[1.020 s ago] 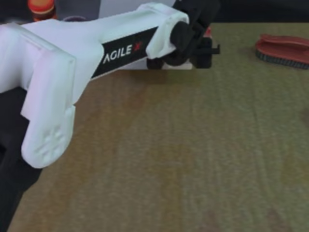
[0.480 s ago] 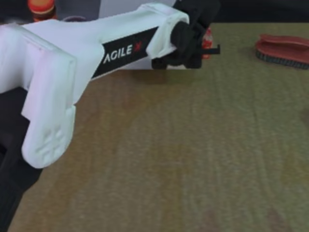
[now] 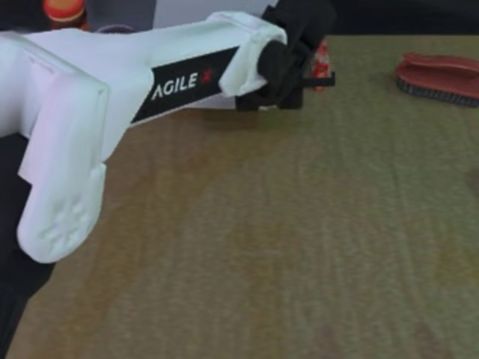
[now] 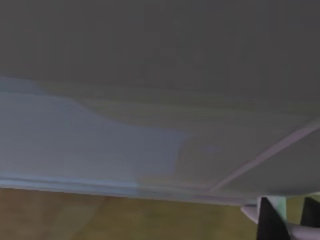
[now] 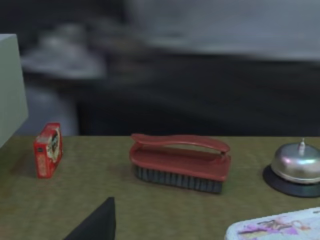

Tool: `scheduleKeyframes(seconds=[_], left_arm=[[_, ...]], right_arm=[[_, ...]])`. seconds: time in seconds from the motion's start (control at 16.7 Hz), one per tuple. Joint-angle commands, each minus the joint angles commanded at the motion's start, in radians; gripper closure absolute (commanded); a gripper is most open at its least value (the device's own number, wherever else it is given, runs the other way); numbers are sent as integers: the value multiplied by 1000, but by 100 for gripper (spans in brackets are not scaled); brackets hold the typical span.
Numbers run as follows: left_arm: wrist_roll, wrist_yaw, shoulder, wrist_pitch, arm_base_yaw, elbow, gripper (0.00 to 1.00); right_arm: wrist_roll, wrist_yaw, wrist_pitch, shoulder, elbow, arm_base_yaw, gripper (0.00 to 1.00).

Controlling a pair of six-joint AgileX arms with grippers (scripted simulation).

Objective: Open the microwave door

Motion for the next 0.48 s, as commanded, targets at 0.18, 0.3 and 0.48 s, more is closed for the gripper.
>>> scheduleKeyframes(seconds=[0.18,0.3,0.48], left_arm=[[-8,-6,-21,21,-1,-31,100],[-8,-6,-21,21,-1,-31,100],[-8,-6,-21,21,-1,-31,100]], right_arm=[[0,0,0,0,0,0,0],[0,0,0,0,0,0,0],[0,0,0,0,0,0,0]])
